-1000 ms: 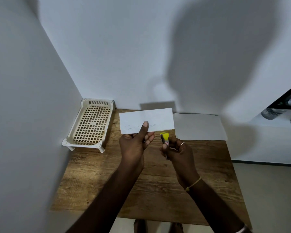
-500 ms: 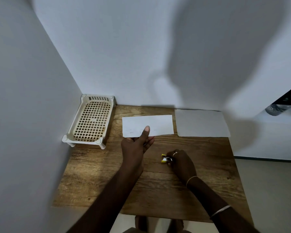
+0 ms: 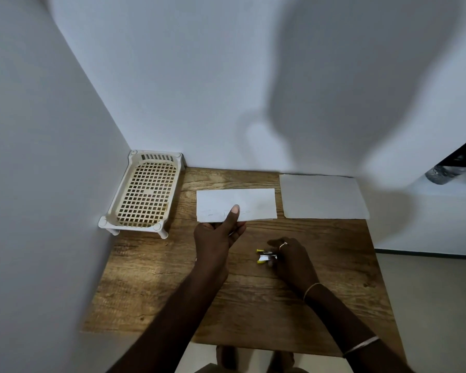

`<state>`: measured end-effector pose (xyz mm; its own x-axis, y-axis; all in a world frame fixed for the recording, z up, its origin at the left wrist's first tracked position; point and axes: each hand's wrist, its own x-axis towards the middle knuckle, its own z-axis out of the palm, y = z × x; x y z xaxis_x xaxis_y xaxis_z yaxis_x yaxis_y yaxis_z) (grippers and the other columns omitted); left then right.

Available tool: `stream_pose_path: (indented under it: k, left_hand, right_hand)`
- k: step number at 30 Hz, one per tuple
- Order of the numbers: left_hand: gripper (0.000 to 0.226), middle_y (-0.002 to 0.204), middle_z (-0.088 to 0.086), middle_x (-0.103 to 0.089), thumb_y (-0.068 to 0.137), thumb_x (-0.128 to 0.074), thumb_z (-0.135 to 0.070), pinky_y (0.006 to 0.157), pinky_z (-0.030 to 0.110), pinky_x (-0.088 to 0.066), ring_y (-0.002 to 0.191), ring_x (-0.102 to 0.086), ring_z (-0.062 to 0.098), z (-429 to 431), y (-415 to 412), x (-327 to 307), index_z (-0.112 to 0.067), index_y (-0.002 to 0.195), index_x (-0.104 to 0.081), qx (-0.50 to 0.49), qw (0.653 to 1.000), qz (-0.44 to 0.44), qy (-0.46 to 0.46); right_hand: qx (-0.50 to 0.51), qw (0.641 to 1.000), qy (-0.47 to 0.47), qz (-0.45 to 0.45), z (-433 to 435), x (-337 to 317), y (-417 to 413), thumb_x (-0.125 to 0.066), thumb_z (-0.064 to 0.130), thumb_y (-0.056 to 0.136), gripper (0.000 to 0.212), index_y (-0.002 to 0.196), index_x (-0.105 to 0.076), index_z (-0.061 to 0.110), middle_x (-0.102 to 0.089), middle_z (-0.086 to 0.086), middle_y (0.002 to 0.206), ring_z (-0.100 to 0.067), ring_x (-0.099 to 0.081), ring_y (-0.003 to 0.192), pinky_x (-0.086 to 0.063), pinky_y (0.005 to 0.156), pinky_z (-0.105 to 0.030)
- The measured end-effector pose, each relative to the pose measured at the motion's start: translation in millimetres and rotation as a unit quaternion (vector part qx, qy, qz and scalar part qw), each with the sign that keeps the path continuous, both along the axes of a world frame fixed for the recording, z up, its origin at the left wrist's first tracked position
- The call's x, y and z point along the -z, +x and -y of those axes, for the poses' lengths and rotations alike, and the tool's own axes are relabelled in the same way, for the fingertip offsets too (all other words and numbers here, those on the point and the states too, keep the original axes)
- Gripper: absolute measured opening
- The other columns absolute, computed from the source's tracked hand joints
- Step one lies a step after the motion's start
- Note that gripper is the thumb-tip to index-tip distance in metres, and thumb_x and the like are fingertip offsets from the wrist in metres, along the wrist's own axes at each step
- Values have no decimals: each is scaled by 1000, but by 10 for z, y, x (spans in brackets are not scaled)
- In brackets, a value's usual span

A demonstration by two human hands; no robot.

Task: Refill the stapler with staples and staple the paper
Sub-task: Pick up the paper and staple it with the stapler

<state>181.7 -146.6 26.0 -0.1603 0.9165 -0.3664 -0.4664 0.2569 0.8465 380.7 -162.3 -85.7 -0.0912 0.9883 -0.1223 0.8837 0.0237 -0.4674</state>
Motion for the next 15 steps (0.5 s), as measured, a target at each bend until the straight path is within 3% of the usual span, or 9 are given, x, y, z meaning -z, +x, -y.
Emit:
stream_pose_path:
  k: [2, 4, 8, 11, 15]
  left_hand:
    - [34, 109, 11, -78, 86, -82, -20, 80, 38, -62, 99, -76, 30, -7, -1, 7, -13, 118, -72, -3, 1000, 0, -3]
    - [35, 109, 10, -78, 87, -81, -20, 80, 37, -62, 100, -76, 30, -17, 1, 10, -12, 119, -71, -2, 1000, 1, -6]
    - [40, 109, 9, -78, 86, -82, -20, 80, 37, -62, 101, -76, 29, -40, 42, -15, -12, 123, -68, -1, 1000, 2, -8]
    - [43, 110, 8, -78, 85, -82, -20, 81, 38, -62, 101, -76, 28, -65, 86, -43, -11, 125, -67, 0, 1000, 1, -7]
    - [42, 109, 10, -78, 86, -81, -18, 80, 39, -63, 98, -76, 30, -99, 134, -93, -10, 124, -67, -5, 1000, 9, -5]
  right_hand:
    - [67, 994, 21, -78, 5, -153, -21, -71, 17, 89, 34, 123, -69, 22, -67, -2, 122, -19, -59, 116, -48, 100, -34]
    - [157, 966, 36, -204, -16, -376, -74, -62, 22, 98, 19, 114, -70, 23, -71, 2, 111, -17, -64, 107, -52, 88, -28]
    - [245, 845, -26, -476, -120, -916, -180, -50, 51, 99, 35, 103, -74, 25, -78, 0, 92, -17, -74, 83, -59, 68, -25]
    - [229, 808, -35, -541, -177, -1161, -227, -60, 58, 92, 43, 103, -76, 19, -77, -10, 92, -20, -74, 74, -57, 60, -26]
    - [245, 796, 0, -554, -265, -1255, -247, -74, 28, 90, 22, 106, -74, 14, -77, -6, 83, -18, -72, 69, -56, 58, -27]
